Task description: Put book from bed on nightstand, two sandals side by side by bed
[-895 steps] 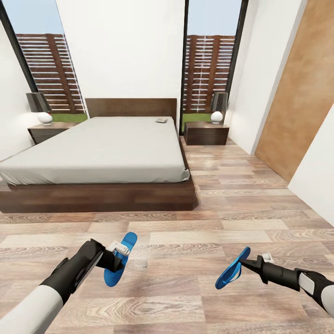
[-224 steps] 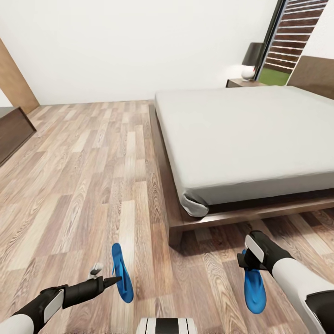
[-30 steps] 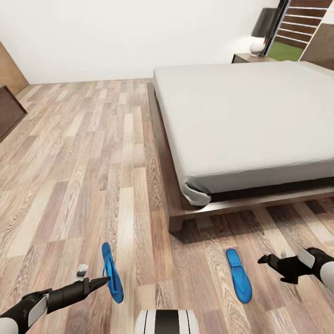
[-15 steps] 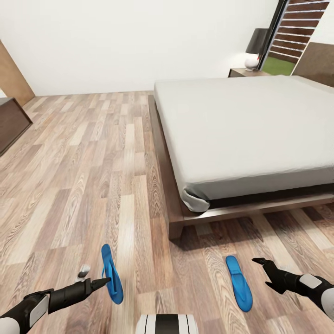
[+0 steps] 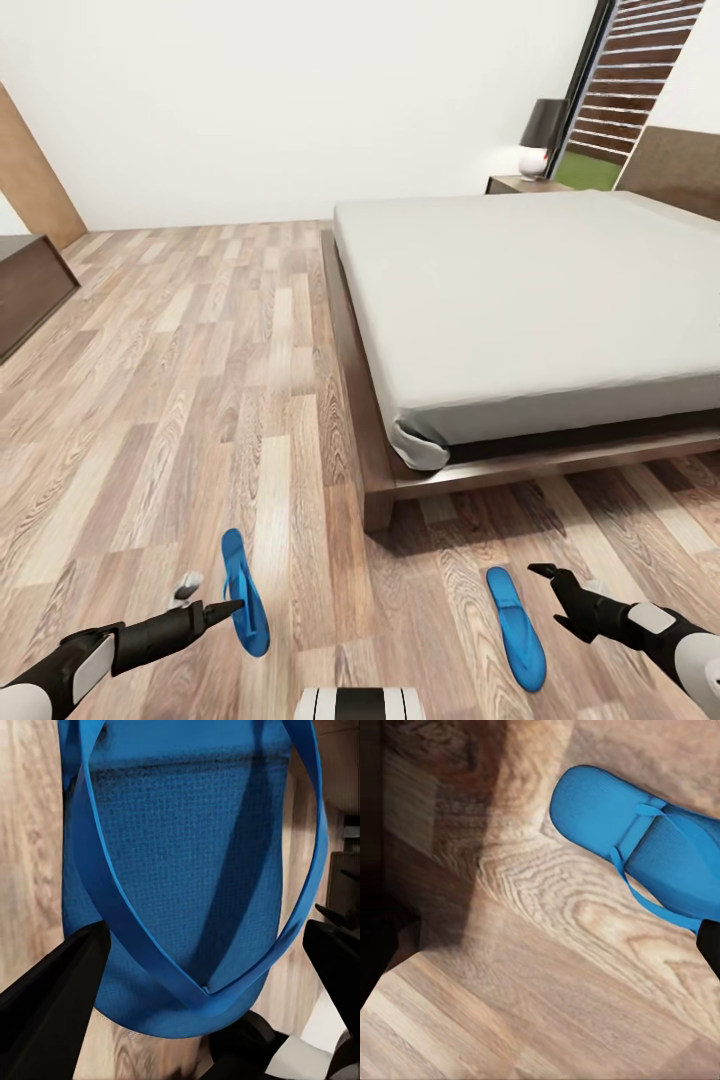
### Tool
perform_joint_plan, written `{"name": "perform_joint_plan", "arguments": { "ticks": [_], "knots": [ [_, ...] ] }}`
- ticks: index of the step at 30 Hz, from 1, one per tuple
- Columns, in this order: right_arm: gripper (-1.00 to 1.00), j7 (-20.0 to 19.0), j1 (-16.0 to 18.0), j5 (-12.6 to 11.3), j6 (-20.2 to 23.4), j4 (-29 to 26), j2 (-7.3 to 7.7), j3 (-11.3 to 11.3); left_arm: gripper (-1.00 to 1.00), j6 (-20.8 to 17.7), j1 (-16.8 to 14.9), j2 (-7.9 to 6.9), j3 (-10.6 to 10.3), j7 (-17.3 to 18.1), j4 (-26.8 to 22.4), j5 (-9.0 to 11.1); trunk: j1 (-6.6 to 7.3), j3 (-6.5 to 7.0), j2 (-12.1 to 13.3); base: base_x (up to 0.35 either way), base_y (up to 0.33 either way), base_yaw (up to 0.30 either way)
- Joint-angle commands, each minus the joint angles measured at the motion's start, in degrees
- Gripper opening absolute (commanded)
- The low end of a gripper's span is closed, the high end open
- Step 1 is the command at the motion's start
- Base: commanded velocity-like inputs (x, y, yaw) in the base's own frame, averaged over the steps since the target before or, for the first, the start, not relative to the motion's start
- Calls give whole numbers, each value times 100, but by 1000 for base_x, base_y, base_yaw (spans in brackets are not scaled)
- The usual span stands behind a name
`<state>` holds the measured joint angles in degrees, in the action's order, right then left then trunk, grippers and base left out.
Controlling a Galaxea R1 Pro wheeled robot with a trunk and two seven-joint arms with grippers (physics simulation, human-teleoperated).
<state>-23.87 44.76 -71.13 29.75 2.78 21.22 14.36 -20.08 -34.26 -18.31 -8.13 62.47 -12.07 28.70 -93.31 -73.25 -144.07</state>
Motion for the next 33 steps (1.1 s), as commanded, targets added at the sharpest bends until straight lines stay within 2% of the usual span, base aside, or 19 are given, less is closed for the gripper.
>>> {"name": "perform_joint_plan", "arguments": {
  "ticks": [1, 12, 33],
  "knots": [
    [100, -43, 8, -33, 14, 22, -3, 54, -100, -52, -2, 2, -47, 8, -2, 57, 3, 19, 0, 0, 0, 0],
    [100, -23, 6, -37, 22, 29, -53, 48, -100, -48, -2, 52, -40, 19, -6, 57, 6, 41, 1, 0, 0, 0],
    [100, -5, 6, -44, 16, 29, -74, 56, -100, -62, -2, 46, -32, 67, 0, 70, 6, 41, 1, 0, 0, 0]
  ]
}}
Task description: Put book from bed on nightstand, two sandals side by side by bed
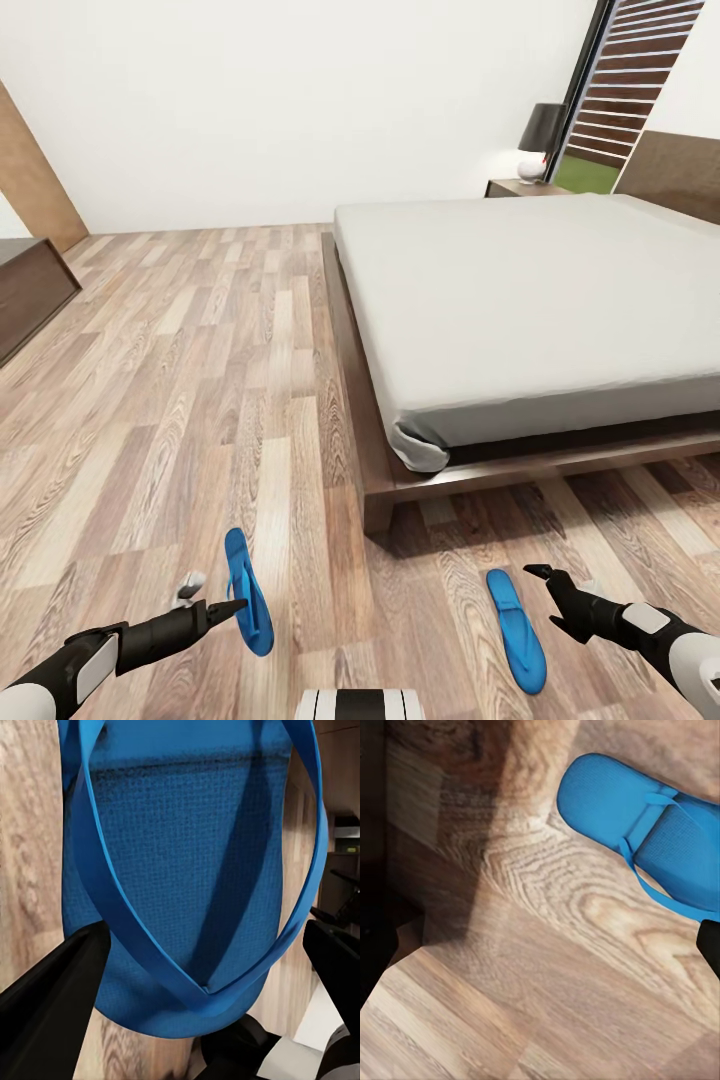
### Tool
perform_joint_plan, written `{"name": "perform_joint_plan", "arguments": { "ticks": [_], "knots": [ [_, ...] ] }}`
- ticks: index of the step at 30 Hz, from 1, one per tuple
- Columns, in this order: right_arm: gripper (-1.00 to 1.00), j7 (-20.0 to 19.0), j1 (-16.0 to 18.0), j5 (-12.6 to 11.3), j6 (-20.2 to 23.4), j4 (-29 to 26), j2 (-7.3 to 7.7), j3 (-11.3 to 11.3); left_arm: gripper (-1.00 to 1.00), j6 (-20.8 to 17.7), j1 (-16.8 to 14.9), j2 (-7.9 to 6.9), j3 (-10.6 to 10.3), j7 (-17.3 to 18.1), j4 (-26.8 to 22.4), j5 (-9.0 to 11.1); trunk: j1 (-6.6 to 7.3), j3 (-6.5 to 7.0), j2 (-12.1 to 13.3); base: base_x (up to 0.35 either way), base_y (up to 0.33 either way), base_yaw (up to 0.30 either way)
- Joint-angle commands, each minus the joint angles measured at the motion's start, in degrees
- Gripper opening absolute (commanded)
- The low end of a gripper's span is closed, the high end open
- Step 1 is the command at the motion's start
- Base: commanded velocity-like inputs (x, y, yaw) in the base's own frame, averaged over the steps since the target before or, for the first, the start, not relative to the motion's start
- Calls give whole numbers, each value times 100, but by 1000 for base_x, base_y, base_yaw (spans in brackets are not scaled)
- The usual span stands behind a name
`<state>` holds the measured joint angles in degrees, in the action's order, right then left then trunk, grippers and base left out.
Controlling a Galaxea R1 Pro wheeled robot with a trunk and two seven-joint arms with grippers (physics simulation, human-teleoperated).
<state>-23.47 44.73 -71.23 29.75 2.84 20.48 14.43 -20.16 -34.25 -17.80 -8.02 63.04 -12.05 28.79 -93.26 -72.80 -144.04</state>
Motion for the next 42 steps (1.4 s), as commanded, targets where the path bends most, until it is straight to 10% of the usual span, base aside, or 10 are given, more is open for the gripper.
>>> {"name": "perform_joint_plan", "arguments": {
  "ticks": [1, 42],
  "knots": [
    [100, -44, 9, -36, 14, 23, -1, 51, -100, -50, -2, -5, -43, 8, -1, 65, 1, -4, -2, 0, 0, 0],
    [100, -34, 9, -22, -5, 15, -1, 69, -100, -48, -2, 1, -36, -4, 0, 83, 1, -4, -2, 0, -68, 0]
  ]
}}
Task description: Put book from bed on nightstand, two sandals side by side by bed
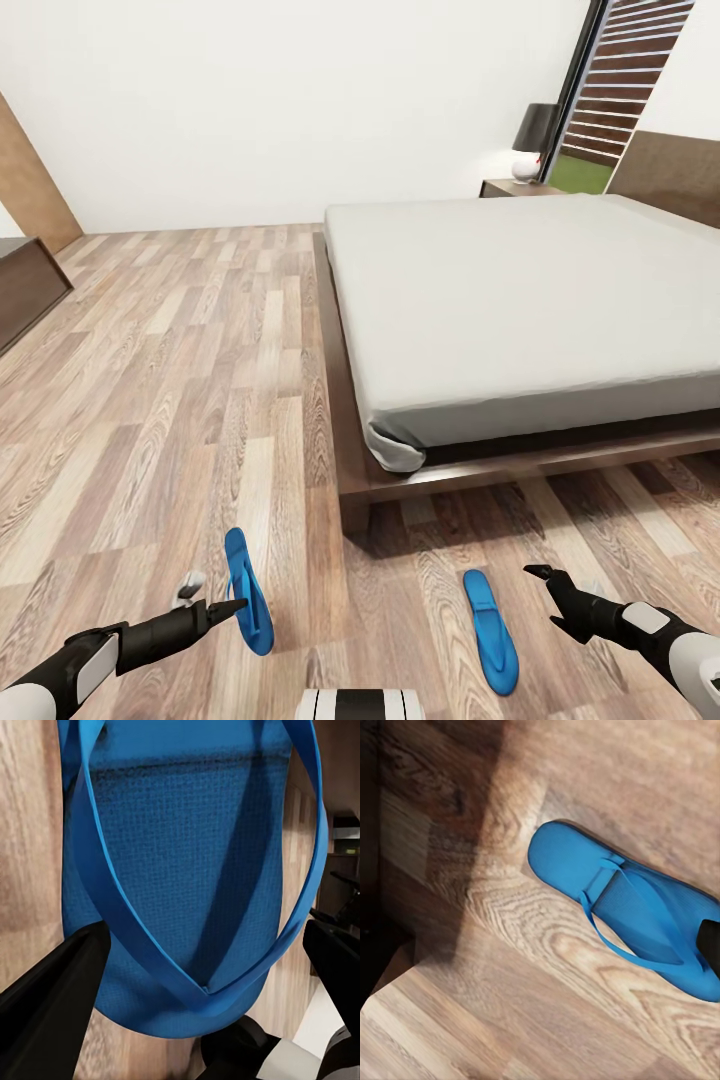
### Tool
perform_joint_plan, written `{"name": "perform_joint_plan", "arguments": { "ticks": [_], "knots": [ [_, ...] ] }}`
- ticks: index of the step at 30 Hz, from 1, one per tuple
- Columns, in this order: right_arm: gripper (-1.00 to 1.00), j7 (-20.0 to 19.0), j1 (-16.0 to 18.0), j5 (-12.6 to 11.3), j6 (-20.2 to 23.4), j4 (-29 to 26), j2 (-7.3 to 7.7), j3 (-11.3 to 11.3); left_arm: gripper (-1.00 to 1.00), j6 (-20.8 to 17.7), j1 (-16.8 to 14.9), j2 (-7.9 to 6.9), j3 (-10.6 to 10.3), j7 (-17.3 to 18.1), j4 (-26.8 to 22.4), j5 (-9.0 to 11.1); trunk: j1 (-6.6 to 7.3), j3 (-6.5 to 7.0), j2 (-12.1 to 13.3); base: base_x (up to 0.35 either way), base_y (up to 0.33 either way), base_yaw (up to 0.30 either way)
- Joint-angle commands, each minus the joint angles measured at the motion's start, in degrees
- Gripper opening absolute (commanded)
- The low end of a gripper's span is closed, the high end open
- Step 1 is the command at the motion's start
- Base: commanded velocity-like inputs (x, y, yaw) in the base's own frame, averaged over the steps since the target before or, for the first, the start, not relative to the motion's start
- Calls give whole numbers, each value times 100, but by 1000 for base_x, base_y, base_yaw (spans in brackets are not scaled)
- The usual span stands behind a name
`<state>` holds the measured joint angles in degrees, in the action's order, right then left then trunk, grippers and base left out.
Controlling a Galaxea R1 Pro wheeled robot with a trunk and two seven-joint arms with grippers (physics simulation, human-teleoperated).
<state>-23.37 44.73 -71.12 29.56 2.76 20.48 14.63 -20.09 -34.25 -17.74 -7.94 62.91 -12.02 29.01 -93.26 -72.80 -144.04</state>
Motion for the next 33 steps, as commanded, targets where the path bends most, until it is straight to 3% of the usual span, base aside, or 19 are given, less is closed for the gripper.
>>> {"name": "perform_joint_plan", "arguments": {
  "ticks": [1, 22, 33],
  "knots": [
    [100, -45, 9, -34, 15, 22, 0, 49, -100, -55, -2, -5, -43, 10, -2, 61, 1, -4, -2, 0, 0, 0],
    [100, -36, 9, -42, 20, 22, 0, 45, -100, -57, -2, 3, -47, -20, -2, 67, 1, -4, -2, 0, 0, 0],
    [100, -44, 9, -34, 32, 22, 0, 35, -100, -80, -2, 122, -54, -51, -2, 43, 1, -4, -2, 0, 0, 0]
  ]
}}
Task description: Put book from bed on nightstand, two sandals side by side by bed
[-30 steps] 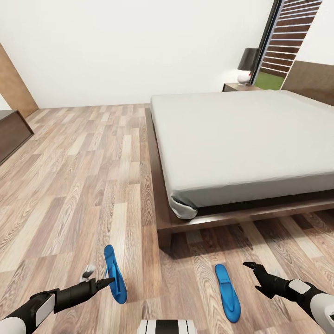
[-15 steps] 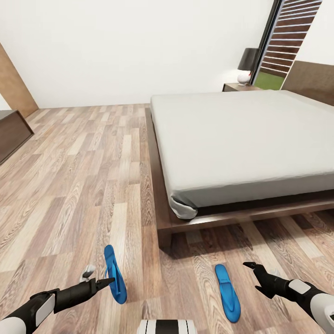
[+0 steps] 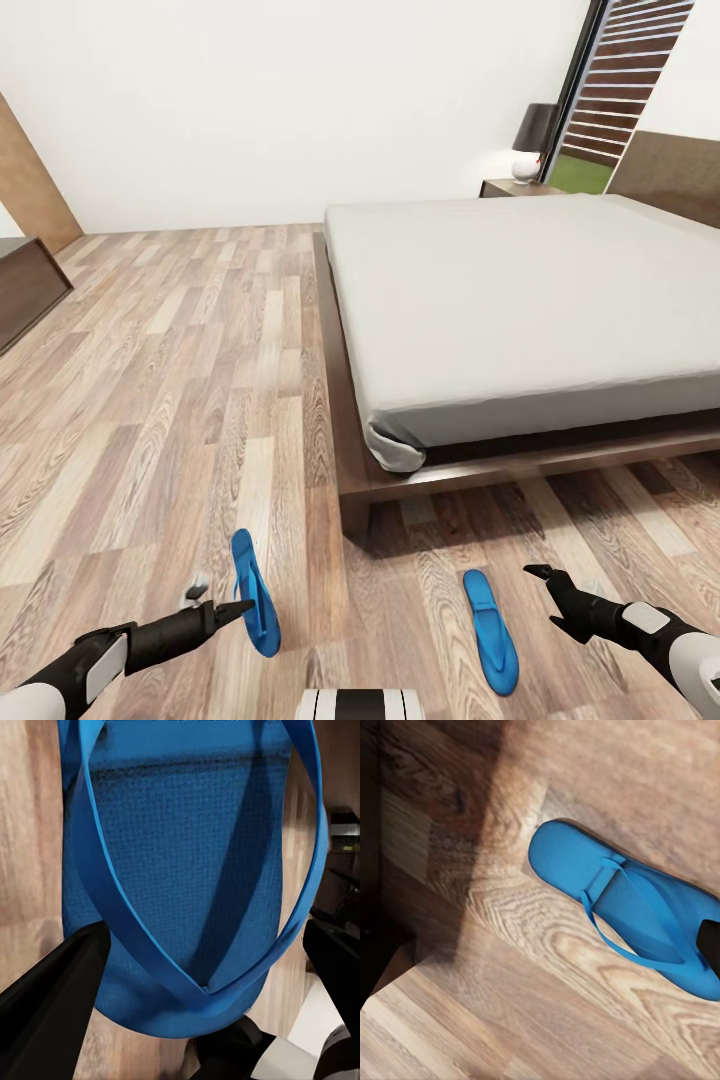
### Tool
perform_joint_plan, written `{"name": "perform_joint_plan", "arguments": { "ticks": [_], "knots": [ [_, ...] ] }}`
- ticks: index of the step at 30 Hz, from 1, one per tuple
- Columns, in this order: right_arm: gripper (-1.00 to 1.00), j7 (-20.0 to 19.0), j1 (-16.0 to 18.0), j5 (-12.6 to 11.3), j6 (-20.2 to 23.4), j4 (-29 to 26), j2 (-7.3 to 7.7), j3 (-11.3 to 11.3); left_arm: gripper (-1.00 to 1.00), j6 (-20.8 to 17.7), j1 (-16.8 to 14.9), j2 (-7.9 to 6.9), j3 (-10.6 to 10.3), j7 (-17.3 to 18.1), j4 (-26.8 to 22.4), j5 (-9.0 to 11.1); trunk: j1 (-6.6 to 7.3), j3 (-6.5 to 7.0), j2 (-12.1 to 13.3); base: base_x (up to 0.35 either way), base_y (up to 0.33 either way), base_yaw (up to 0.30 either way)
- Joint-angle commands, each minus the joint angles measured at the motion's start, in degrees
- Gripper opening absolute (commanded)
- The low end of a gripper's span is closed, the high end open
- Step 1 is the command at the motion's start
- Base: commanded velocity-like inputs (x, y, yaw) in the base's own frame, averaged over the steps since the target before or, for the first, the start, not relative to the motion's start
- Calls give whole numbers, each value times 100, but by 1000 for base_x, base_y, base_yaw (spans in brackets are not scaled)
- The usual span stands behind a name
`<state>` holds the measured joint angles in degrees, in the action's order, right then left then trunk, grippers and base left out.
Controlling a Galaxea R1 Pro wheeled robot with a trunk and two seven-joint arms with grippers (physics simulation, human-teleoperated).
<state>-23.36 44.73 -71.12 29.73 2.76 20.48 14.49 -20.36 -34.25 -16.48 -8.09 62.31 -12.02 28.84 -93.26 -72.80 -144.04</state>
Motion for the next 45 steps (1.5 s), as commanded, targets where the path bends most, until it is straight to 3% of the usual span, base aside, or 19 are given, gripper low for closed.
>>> {"name": "perform_joint_plan", "arguments": {
  "ticks": [1, 6, 10, 15, 19, 32, 36, 38, 41, 45],
  "knots": [
    [100, -47, 9, -33, 17, 22, 0, 46, -100, -59, -3, 20, -40, 6, -2, 57, 1, -4, -2, 0, 0, 0],
    [100, -52, 9, -33, 22, 22, 5, 35, -100, -88, -3, 232, -43, -5, -6, 44, 1, -4, -2, 0, 0, 0],
    [100, -51, 9, -45, 24, 23, 11, 16, -100, -97, -3, 495, -43, -163, -13, 38, 1, -4, -2, 0, 0, 0],
    [100, -60, 9, -76, 3, 30, 35, -1, -100, -99, -3, 900, -46, -1013, -180, 54, 1, -4, -2, 0, 0, 0],
    [100, -49, 9, -83, -4, 31, 48, -2, -100, -105, -3, 1139, -44, -1399, -402, 64, 1, -4, -2, 0, 0, 0],
    [100, 5, 9, -80, -12, 31, 54, 17, -100, -379, -3, 1407, 28, -1734, -521, 115, 1, -4, -2, 0, 0, 0],
    [100, 167, 9, -81, -11, 31, 55, 16, -100, -418, -3, 1743, 490, -2244, -514, 121, 1, -4, -2, 0, 0, 0],
    [100, 218, 9, -84, -8, 31, 53, 18, -100, -422, -3, 2004, 810, -2460, -517, 121, 1, -4, -2, 0, 0, 0],
    [100, 241, 9, -81, 1, 31, 58, 12, -100, -424, -3, 2213, 971, -2574, -519, 122, 1, -4, -2, 0, 0, 0],
    [100, 247, 9, -78, 17, 31, 60, 11, -100, -425, -3, 2315, 1041, -2617, -508, 128, 1, -4, -2, 0, 0, 0]
  ]
}}
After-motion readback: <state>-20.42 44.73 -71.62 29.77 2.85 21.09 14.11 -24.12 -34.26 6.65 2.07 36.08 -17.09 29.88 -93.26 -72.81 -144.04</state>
